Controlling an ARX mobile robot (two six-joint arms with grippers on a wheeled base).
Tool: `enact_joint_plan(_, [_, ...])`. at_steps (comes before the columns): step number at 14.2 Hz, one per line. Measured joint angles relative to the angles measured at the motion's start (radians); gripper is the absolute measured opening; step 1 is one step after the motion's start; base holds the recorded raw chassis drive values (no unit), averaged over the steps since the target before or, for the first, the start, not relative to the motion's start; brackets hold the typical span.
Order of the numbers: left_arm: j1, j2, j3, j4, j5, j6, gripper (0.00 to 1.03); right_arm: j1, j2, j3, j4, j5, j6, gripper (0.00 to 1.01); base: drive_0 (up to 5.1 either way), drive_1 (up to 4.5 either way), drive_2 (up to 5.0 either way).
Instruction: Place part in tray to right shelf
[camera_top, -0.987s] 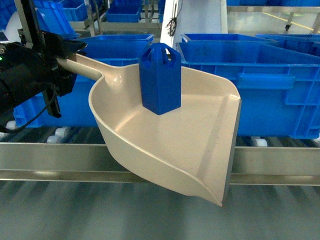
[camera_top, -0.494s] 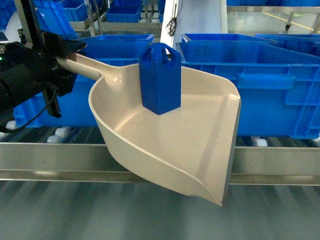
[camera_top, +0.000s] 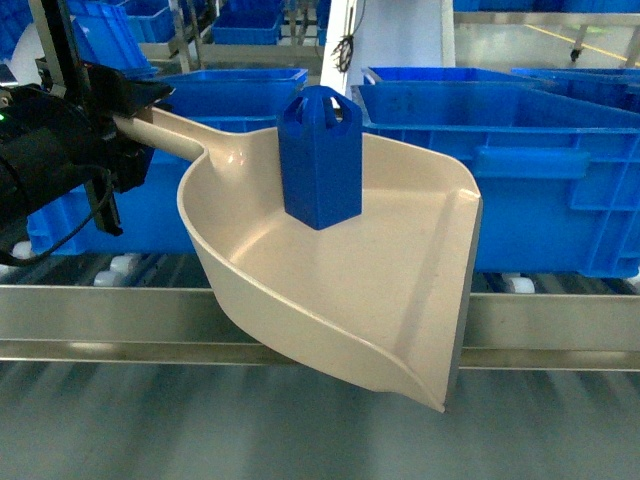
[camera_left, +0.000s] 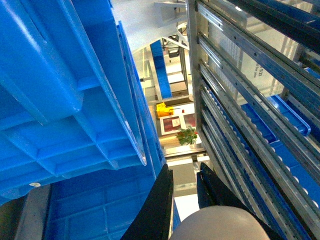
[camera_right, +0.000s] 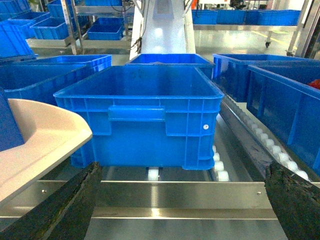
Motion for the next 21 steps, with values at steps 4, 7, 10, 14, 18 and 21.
enact_joint_plan(4, [0.0,0.0,0.0,0.0,0.0,0.0,0.12,0.0,0.0,0.0,0.0,0.0,0.0,0.98,0.0,0.0,0.0])
enact_joint_plan(7, [0.0,0.0,0.0,0.0,0.0,0.0,0.12,0.0,0.0,0.0,0.0,0.0,0.0,0.98,0.0,0.0,0.0])
enact_joint_plan(10, [0.0,0.0,0.0,0.0,0.0,0.0,0.12,0.0,0.0,0.0,0.0,0.0,0.0,0.98,0.0,0.0,0.0])
enact_joint_plan(14, [0.0,0.0,0.0,0.0,0.0,0.0,0.12,0.0,0.0,0.0,0.0,0.0,0.0,0.98,0.0,0.0,0.0])
enact_joint_plan(18, [-0.014,-0.051,0.006,-0.185,-0.096,-0.022,0.12,0.0,0.0,0.0,0.0,0.0,0.0,0.98,0.0,0.0,0.0])
enact_joint_plan(21, [-0.024,-0.166,0.005,-0.219,-0.243,-0.074,0.12,0.0,0.0,0.0,0.0,0.0,0.0,0.98,0.0,0.0,0.0])
